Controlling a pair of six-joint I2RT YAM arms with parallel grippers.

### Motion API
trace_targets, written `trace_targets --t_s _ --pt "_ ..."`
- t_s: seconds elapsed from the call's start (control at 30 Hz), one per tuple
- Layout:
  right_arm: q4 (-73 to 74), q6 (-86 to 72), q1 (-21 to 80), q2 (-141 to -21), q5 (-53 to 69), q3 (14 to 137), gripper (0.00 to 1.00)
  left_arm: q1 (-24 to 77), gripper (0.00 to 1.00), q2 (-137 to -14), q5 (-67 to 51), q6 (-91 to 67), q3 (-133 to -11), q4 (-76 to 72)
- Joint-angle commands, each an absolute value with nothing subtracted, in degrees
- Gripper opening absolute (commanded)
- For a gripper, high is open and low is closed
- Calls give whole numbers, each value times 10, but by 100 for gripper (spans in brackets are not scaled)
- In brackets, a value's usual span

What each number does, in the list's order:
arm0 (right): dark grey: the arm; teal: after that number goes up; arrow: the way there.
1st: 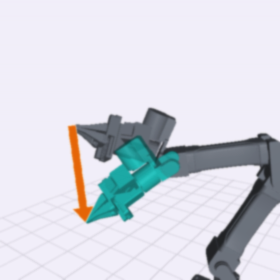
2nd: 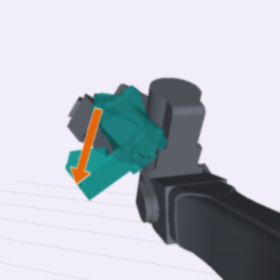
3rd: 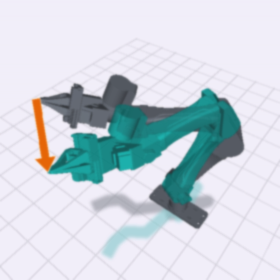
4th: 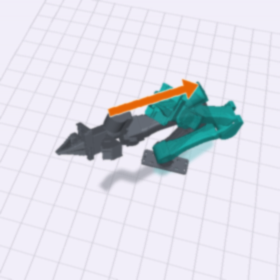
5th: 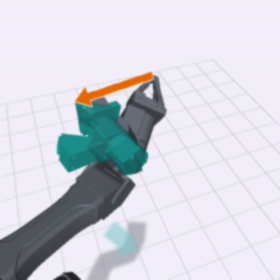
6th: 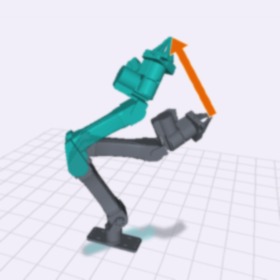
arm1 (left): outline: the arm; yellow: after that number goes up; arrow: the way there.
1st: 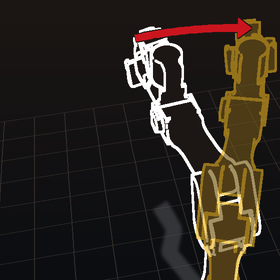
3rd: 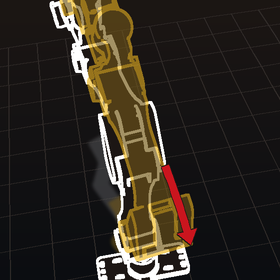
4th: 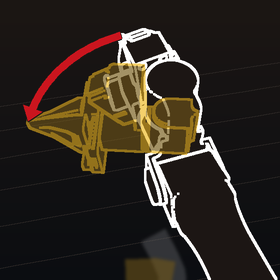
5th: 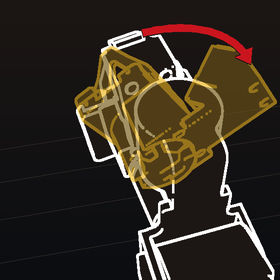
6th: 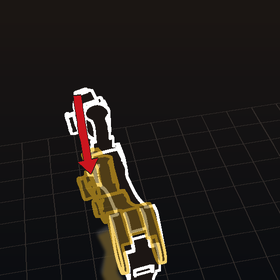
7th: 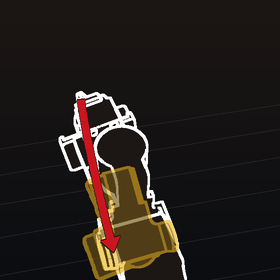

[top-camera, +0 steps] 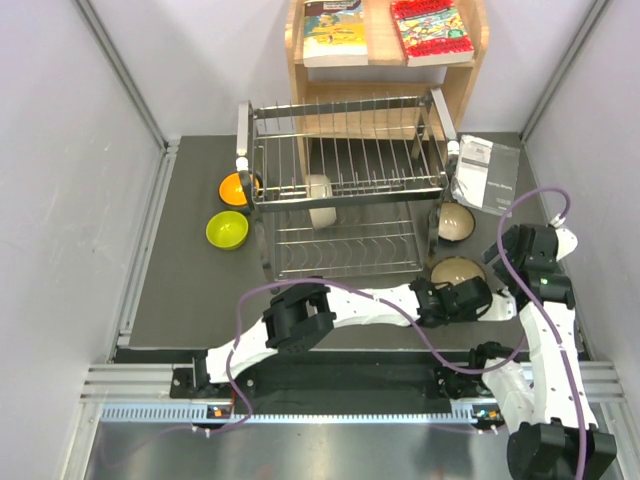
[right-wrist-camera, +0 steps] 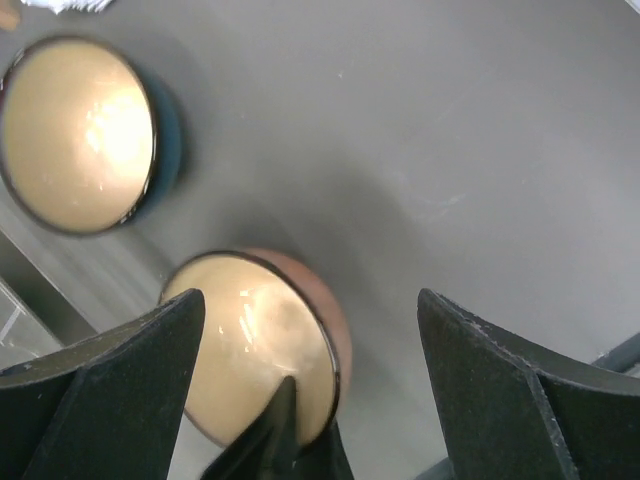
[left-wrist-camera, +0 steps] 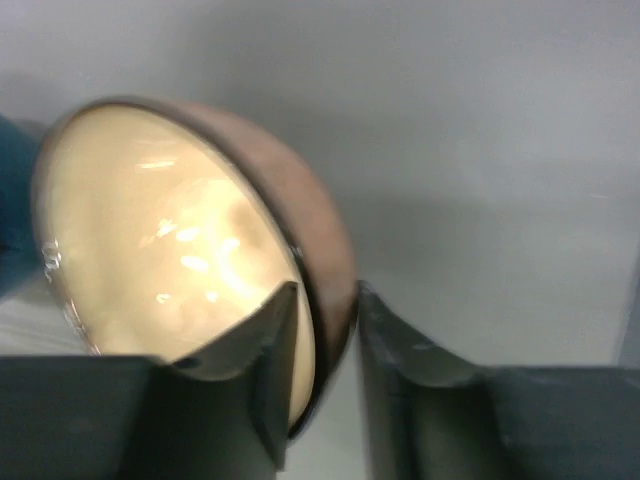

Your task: Unload the bowls from the dish rack

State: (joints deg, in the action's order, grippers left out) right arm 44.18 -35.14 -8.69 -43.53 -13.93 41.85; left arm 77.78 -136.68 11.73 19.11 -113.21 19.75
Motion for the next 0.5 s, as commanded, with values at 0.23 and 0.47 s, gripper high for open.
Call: trace_targets --t_s 0.23,0.47 --pt "402 -341 -105 -456 -141 431 87 753 49 -1341 156 212 -1127 85" --pt "390 -344 -105 -458 -133 419 87 750 55 -1231 155 193 -975 -40"
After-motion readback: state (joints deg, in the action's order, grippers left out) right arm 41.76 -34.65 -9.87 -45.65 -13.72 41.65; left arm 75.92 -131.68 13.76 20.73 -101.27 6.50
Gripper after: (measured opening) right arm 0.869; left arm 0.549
